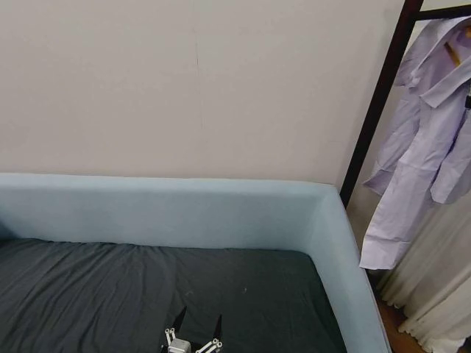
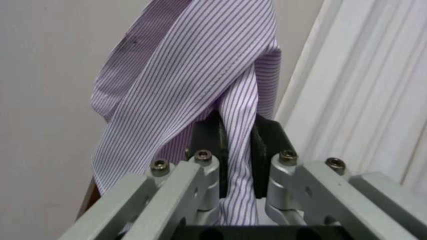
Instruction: Pick up the clothes from the sofa and hang them on the clothes hanger.
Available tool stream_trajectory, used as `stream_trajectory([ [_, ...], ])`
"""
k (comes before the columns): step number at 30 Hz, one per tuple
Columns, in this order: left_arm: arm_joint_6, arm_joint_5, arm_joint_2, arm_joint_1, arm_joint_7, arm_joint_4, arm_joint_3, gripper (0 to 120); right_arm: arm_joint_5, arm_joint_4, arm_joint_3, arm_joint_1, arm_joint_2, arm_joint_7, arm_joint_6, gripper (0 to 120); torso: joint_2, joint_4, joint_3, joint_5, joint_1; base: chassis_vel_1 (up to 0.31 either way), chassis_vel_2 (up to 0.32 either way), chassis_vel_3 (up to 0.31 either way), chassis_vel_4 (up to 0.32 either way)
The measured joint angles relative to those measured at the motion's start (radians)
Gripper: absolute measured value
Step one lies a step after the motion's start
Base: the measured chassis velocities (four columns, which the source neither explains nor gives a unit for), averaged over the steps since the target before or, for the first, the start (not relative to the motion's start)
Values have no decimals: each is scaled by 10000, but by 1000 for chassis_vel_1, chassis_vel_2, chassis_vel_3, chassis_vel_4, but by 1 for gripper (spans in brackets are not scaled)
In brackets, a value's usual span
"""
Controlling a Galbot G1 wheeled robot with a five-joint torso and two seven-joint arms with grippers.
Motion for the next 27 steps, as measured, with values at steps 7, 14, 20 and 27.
stream_trajectory([
  [7, -64, 41, -138, 180, -1, -40, -172, 100, 179, -701, -1037, 1336, 520, 513, -627, 8, 1, -1, 0, -2, 0, 0, 0, 0, 0],
  [14, -67, 64, -256, 117, -1, -57, -97, 100, 730, -999, -1738, 2343, 744, 1130, -1367, 8, 1, -5, -1, -2, 0, 0, 0, 0, 0],
  [20, -68, 93, -284, 142, -2, -68, -44, 100, 1036, -1071, -2046, 2766, 956, 1438, -1723, 8, 0, -4, 0, -1, 0, 0, 0, 0, 0],
  [27, 119, 73, -83, 440, -109, -480, -204, 100, 2121, -1753, -3146, 4093, 1456, 2334, -2564, 8, 1, -3, -1, -2, 0, 0, 0, 0, 0],
])
